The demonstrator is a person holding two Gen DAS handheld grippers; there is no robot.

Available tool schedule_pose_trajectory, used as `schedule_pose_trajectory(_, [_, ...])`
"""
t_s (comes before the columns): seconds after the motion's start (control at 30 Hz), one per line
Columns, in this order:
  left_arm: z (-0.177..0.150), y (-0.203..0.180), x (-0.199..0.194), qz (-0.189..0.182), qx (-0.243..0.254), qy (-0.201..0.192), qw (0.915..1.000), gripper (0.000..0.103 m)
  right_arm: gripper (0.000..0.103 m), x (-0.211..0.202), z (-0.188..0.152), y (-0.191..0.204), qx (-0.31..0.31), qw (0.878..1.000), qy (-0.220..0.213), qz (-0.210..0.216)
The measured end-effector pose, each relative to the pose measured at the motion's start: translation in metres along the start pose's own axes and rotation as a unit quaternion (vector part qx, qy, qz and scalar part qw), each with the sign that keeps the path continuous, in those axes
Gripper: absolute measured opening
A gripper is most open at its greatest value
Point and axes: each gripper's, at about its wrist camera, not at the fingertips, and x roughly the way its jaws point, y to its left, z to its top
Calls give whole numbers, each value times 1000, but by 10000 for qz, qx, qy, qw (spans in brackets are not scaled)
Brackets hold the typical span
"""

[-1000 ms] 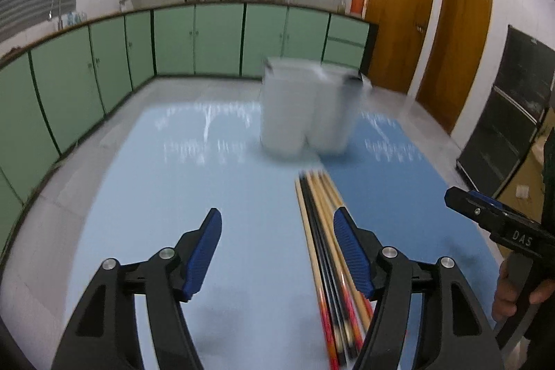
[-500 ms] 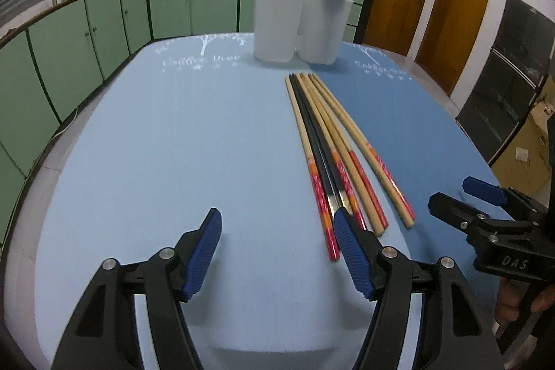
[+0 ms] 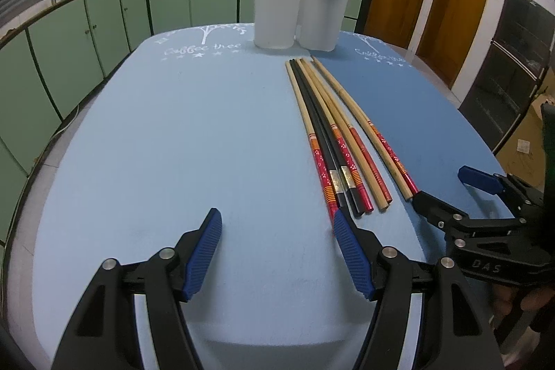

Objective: Organize utensils
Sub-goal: 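Grasp a red-patterned chopstick with the left tool while the right tool grasps another chopstick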

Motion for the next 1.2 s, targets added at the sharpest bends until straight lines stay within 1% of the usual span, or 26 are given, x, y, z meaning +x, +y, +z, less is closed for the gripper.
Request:
schedule_pose_trajectory(0.2, [-2,1,0,-11,6,32,10000,66,90,2,4,4,-57,10000,11,35])
schedule_pose_trajectory(0.33, [-2,-3,-1,-49,77,8,10000,66,89,4,7,-1,31,9998,10,-199])
schedule_pose_trajectory(0.4, [-2,-5,0,-47,115,32,9999,66,89,4,8,-6,134,9996,25,-252])
schedule_pose_trajectory(0.53, [-4,-7,5,16,189,54,9998,67,89,4,8,-8,165,9996,20,-243])
schedule_pose_trajectory(0.7, [-4,-6,5,67,163,38,9998,67,89,3,7,-8,191,9998,-28,-106])
schedule_pose_trajectory(0.77, [-4,-6,6,203,178,15,9996,68,89,4,7,-6,176,9998,-42,-82])
schedule_pose_trajectory(0.87, [-2,-1,7,221,50,12,9997,68,85,4,7,-5,164,9998,-88,-51])
schedule_pose_trajectory(0.93, [-2,-3,8,219,72,6,9997,68,81,4,7,-3,142,9998,-108,-43])
schedule_pose_trajectory(1.0, [-1,-7,10,215,137,-4,9997,66,78,4,7,0,78,9998,-159,-18])
schedule_pose_trajectory(1.07, [-1,-11,12,202,164,-42,9997,58,74,4,7,2,26,9998,-201,-1])
schedule_pose_trajectory(1.1, [0,-12,13,207,171,-74,9996,56,70,4,7,3,20,9998,-219,25])
schedule_pose_trajectory(1.17, [1,-14,14,188,170,-119,9996,42,62,5,8,4,20,9997,-258,35])
schedule_pose_trajectory(1.2, [2,-15,14,193,175,-136,9996,39,56,5,9,5,7,9996,-279,48])
